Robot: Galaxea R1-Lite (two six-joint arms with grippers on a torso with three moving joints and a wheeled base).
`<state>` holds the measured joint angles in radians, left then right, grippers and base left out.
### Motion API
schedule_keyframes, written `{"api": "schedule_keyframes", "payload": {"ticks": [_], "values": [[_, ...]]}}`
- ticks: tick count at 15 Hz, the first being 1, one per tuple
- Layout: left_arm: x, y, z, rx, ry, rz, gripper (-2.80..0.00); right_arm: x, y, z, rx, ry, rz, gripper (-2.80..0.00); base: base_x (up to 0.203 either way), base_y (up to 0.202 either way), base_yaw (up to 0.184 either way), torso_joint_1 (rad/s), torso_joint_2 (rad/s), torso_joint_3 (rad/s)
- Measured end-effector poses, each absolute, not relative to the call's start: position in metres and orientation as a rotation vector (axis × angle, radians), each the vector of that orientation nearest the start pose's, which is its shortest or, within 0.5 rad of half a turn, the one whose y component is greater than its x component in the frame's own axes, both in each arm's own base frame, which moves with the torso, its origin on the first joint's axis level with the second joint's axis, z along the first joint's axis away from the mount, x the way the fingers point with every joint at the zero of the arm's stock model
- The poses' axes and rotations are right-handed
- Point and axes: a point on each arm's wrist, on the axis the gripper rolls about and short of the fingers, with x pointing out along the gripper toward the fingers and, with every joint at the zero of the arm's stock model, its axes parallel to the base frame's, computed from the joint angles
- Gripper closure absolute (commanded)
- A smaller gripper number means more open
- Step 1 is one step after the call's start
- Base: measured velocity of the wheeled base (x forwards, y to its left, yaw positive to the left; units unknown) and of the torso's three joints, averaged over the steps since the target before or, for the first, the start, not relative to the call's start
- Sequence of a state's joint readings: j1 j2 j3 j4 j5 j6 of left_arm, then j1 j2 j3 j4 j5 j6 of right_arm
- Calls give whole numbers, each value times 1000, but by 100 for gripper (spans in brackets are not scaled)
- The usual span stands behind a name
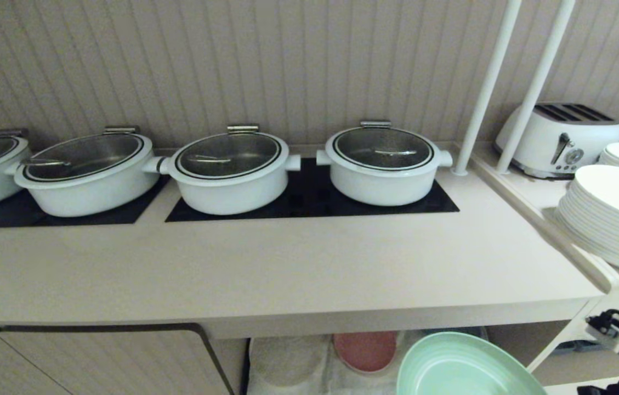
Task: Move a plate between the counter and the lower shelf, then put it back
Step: Put the plate in the cupboard
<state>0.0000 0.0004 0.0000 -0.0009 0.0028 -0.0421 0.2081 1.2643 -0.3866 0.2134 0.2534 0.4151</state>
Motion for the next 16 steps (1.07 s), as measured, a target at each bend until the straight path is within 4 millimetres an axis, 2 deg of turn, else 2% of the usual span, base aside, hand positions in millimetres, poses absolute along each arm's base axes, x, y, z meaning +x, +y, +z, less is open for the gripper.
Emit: {"api": "schedule_keyframes", "payload": {"ticks": [16], "values": [[-23, 0, 76, -42, 0, 3, 0, 123, 32, 110, 391, 1166, 180, 0, 0, 0, 0, -151, 322, 172]]}}
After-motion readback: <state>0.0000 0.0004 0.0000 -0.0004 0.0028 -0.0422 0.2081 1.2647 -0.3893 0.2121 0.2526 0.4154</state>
